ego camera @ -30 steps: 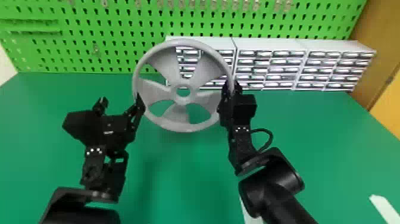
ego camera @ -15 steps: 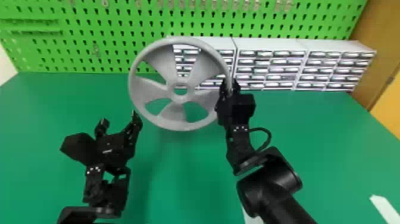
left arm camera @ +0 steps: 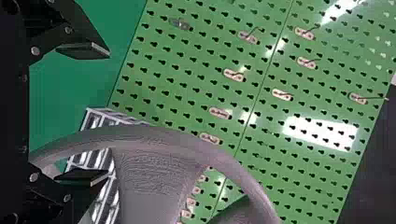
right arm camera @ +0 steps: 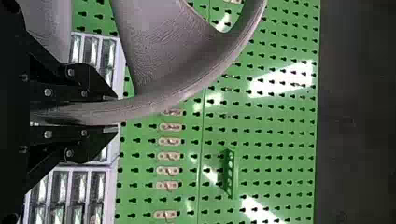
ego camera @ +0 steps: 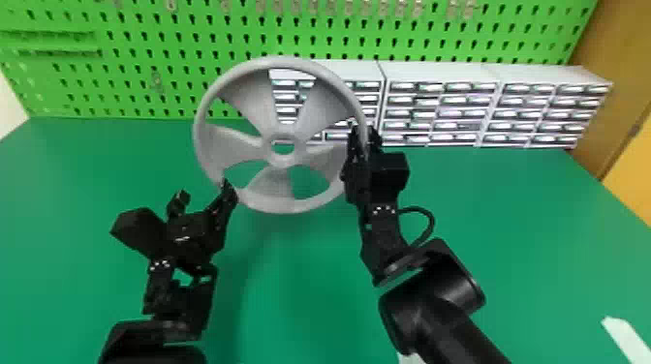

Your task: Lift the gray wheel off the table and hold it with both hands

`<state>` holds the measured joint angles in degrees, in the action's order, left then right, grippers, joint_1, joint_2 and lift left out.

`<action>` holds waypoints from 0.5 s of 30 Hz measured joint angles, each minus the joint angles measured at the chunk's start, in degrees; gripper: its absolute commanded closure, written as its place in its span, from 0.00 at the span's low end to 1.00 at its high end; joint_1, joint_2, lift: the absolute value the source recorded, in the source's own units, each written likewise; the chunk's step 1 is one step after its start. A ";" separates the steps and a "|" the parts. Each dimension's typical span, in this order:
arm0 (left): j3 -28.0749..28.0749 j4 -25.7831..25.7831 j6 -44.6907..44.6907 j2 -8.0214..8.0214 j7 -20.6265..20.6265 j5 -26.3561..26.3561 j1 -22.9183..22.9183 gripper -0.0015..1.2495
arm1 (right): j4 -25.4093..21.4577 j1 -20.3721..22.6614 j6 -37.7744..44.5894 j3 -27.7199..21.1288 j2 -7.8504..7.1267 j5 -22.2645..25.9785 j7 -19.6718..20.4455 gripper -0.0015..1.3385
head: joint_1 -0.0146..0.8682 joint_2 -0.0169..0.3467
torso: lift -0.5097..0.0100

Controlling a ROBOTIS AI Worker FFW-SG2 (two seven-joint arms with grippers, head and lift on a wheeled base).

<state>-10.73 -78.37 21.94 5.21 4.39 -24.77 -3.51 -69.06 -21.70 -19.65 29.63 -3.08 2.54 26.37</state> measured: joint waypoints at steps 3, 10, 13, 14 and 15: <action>-0.18 1.19 0.27 0.01 -0.27 -0.08 -0.80 0.30 | -0.05 -0.07 -0.17 0.24 0.00 0.27 0.00 0.88 | 0.82 0.09 | 0.79; -1.22 4.24 1.57 0.00 -0.45 -0.35 -3.12 0.31 | -0.26 -0.22 -0.53 0.73 -0.01 0.44 0.00 0.88 | 0.82 0.09 | 0.79; -1.66 5.08 2.16 -0.01 -0.39 -0.38 -3.97 0.31 | -0.29 -0.28 -0.55 0.92 -0.01 0.44 0.00 0.88 | 0.82 0.09 | 0.79; -1.77 5.38 2.37 -0.01 -0.36 -0.34 -4.27 0.31 | -0.29 -0.29 -0.56 0.94 -0.03 0.44 0.00 0.88 | 0.82 0.09 | 0.79; -1.83 5.62 2.53 -0.02 -0.36 -0.33 -4.50 0.31 | -0.29 -0.30 -0.56 0.95 -0.04 0.44 0.00 0.88 | 0.82 0.09 | 0.79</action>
<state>-12.56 -72.76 24.46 5.19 4.03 -25.10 -8.01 -69.35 -22.00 -20.21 30.58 -3.12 2.99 26.37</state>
